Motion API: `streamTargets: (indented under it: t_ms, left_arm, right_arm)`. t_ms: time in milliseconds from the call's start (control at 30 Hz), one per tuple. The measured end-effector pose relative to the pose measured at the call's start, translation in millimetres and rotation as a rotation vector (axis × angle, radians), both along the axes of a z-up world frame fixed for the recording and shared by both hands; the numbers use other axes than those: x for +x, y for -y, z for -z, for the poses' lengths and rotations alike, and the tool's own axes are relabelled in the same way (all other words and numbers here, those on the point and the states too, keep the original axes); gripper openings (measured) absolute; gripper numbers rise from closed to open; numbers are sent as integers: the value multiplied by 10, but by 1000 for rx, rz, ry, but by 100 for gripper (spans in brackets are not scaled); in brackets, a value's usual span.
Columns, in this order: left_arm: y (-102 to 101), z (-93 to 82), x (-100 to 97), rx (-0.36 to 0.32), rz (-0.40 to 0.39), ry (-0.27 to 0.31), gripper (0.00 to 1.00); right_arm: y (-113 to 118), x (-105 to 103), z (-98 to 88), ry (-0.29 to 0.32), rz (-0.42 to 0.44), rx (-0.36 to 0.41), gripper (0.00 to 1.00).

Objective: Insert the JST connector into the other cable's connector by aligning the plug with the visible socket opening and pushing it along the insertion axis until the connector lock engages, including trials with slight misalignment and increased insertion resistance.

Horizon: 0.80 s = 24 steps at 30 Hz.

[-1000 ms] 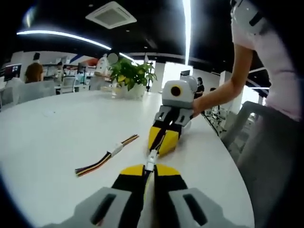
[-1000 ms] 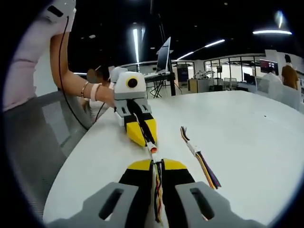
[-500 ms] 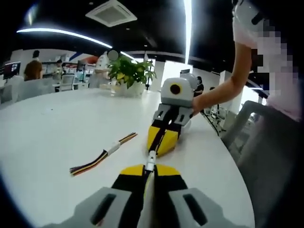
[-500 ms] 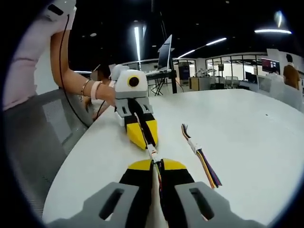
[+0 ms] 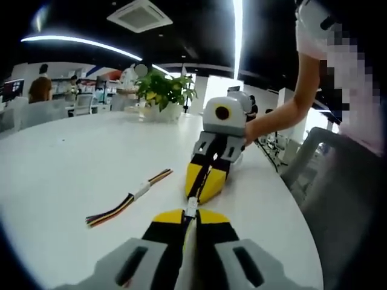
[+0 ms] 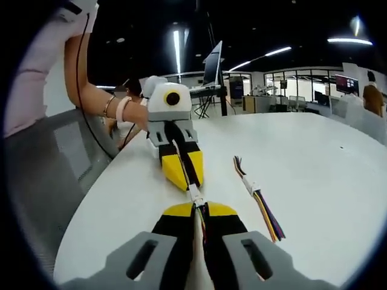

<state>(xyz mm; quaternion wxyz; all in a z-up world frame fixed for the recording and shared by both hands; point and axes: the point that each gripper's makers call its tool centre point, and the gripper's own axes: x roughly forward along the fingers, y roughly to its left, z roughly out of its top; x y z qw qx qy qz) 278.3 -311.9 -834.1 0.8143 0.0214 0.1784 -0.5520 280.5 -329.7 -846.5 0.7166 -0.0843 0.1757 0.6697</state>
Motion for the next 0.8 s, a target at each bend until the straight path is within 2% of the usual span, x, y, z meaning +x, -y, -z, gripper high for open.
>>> streamTargets:
  t_ms: [200, 233, 267, 300, 333, 367, 400, 433, 467, 500, 533, 667, 800]
  left_arm:
    - [1, -58, 38, -29, -3, 17, 0]
    - [61, -165, 60, -114, -5, 6, 0]
    - [58, -178, 84, -121, -15, 4, 0]
    - [119, -176, 62, -119, 14, -5, 0]
    - [155, -131, 62, -86, 28, 4, 0]
    - [195, -107, 92, -85, 22, 1, 0]
    - [204, -93, 109, -80, 20, 9, 0]
    - [188, -70, 123, -70, 10, 8, 0]
    - [129, -106, 164, -88, -22, 8, 0]
    - [109, -116, 148, -86, -16, 12, 0]
    - [63, -128, 137, -80, -18, 14, 0]
    - [-85, -94, 120, -24, -38, 26, 0]
    - [-96, -64, 54, 15, -20, 38, 2]
  right_arm:
    - [-11, 52, -39, -36, 29, 40, 2]
    - [-37, 6, -52, -51, 13, 50, 2]
    - [-85, -28, -96, -68, 14, 80, 2]
    - [-156, -63, -127, -57, 4, 88, 2]
    - [-209, -84, -121, -31, -8, 70, 2]
    - [-223, -43, 19, 38, -35, -5, 2]
    - [-226, -17, 58, 6, -22, 4, 2]
    - [-220, 33, 24, -51, 37, 56, 2]
    - [-190, 42, 27, -62, 44, 50, 2]
    - [-165, 57, 26, -30, 34, 40, 2]
    - [-127, 76, 20, -23, 45, 37, 2]
    - [-13, 136, 29, -34, 81, 40, 2]
    - [15, 140, 27, -35, 91, 40, 2]
